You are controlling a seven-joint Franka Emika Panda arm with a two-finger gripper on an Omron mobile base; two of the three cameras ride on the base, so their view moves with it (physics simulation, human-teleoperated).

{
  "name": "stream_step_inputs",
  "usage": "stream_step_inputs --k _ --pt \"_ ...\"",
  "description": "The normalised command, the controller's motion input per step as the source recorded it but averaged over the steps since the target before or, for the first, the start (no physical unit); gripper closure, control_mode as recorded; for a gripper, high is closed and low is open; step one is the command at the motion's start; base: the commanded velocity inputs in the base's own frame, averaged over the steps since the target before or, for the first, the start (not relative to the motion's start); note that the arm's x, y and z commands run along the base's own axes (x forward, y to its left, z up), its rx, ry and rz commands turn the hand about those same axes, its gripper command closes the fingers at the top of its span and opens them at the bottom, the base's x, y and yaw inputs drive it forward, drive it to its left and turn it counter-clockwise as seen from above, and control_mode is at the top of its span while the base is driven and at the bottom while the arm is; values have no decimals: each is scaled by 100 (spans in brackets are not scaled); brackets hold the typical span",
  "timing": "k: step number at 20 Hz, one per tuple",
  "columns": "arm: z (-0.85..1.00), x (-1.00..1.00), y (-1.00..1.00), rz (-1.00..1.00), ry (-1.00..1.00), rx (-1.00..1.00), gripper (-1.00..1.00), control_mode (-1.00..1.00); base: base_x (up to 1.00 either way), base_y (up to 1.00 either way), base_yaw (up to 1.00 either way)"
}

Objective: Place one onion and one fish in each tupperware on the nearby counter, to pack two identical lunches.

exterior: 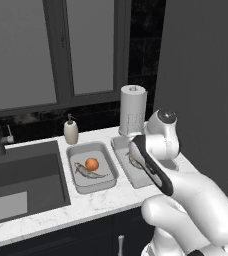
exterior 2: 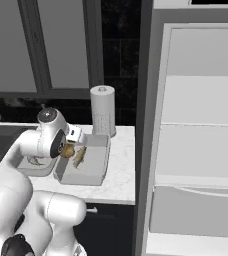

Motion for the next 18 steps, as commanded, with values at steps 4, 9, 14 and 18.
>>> stream_step_inputs --k 4,9,14,18 --pt "-36 69 -3 0 9 0 100 -100 0 0 0" --pt "-38 38 -14 0 1 0 100 -100 0 0 0" --pt "-53 30 -13 0 0 -1 100 -100 0 0 0" --pt "-51 35 -21 0 0 0 100 -100 0 0 0"
